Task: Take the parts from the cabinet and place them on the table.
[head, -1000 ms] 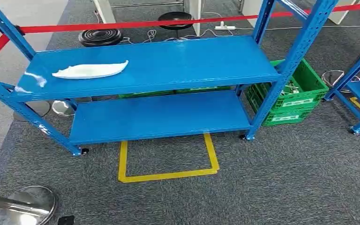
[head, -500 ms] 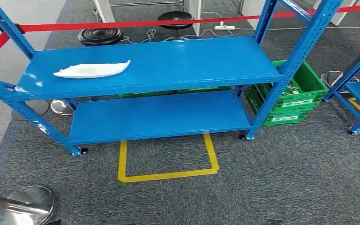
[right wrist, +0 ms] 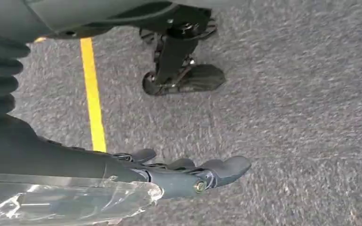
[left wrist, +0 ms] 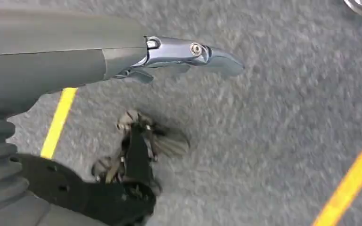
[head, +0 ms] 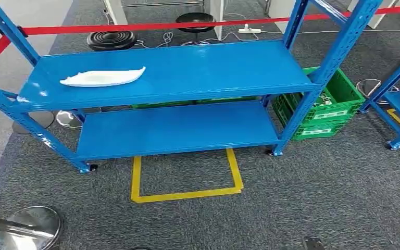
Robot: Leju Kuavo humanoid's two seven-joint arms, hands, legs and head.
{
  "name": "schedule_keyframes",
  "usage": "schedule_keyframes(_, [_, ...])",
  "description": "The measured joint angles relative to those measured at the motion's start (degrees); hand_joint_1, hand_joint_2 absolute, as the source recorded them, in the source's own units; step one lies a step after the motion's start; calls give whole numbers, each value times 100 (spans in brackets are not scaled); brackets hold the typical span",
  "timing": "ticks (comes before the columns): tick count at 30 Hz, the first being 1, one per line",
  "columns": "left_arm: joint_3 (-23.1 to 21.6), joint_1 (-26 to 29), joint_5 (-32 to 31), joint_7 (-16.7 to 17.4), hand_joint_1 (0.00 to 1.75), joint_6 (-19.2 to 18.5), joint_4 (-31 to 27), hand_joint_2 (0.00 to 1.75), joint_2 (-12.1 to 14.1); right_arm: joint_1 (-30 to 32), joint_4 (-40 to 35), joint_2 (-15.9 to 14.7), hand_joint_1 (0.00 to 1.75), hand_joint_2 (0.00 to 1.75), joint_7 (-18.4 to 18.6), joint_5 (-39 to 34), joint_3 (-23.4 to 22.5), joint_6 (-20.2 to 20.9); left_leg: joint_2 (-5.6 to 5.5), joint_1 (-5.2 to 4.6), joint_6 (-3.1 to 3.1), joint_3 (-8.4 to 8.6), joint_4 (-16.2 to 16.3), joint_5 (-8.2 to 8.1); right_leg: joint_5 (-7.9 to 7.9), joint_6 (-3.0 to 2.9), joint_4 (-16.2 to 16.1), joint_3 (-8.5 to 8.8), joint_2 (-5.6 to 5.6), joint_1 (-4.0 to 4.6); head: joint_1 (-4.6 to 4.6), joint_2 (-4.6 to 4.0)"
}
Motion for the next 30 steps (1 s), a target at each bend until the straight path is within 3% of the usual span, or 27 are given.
schedule_keyframes(6, [37, -21, -63, 94, 0, -212, 0, 0, 74, -119, -2, -33, 0, 0, 232, -247, -50, 28, 0, -1, 1, 1, 0, 0, 1, 1, -2, 0, 0, -1, 0, 0])
schedule_keyframes(7, [46, -20, -63, 77, 0, -212, 0, 175, 79, -115, -2, -33, 0, 175, 236, -258, -55, 15, 0, -1, 1, 1, 0, 0, 1, 1, -2, -1, 0, -1, -2, 0])
schedule_keyframes(29, [107, 7, -181, 55, 0, -83, 0, 175, 87, 224, 0, -33, 0, 175, 234, -389, -87, 131, 1, -2, 8, -5, 0, -4, 0, 2, -10, 0, 0, -1, -2, 0])
schedule_keyframes(30, [107, 6, -181, 55, 0, -83, 0, 175, 87, 227, 0, -33, 0, 0, 238, -391, -87, 131, 1, -2, 8, -4, 0, -4, 0, 2, -10, 0, 0, -1, -2, 0])
